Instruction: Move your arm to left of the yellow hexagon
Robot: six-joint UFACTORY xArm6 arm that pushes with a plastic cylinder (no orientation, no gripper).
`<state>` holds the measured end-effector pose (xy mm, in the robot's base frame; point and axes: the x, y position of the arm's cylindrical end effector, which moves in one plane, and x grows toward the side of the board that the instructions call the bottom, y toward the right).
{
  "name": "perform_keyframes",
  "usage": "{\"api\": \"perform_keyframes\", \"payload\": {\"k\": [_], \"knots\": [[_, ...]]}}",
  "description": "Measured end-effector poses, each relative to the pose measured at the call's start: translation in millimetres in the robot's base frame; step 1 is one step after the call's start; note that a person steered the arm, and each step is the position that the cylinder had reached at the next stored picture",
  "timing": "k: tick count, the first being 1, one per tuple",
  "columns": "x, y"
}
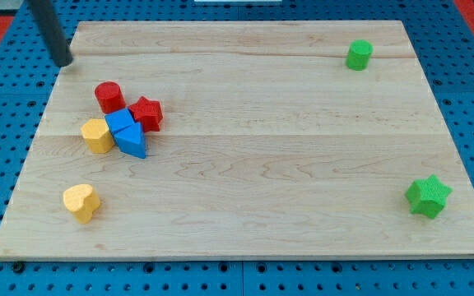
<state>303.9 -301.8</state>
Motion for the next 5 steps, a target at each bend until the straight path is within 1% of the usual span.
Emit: {"api": "perform_keyframes", "payload": {"k": [1, 2, 3, 4, 5], "knots": [[12.7, -2.9], [44.0, 13.5], [46.6, 41.4], [48.3, 41.2], [95.9, 41.1]]}}
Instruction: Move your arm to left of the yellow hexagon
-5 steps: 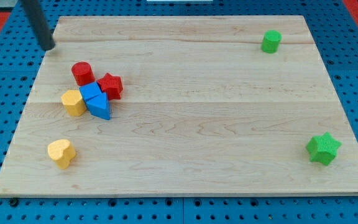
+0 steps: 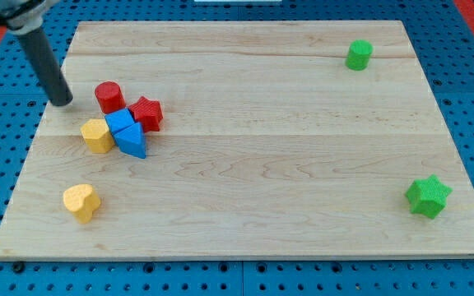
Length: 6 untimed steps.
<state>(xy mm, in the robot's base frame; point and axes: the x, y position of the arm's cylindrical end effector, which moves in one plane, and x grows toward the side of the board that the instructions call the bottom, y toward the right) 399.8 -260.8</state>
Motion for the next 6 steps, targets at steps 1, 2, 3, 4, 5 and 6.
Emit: {"api": "perform_keyframes", "payload": {"k": [1, 2, 3, 4, 5, 6], "knots": [[10.1, 0.0], [28.9, 8.3], [44.8, 25.5], [44.8, 27.0], [44.8, 50.1], [44.8, 50.1]]}}
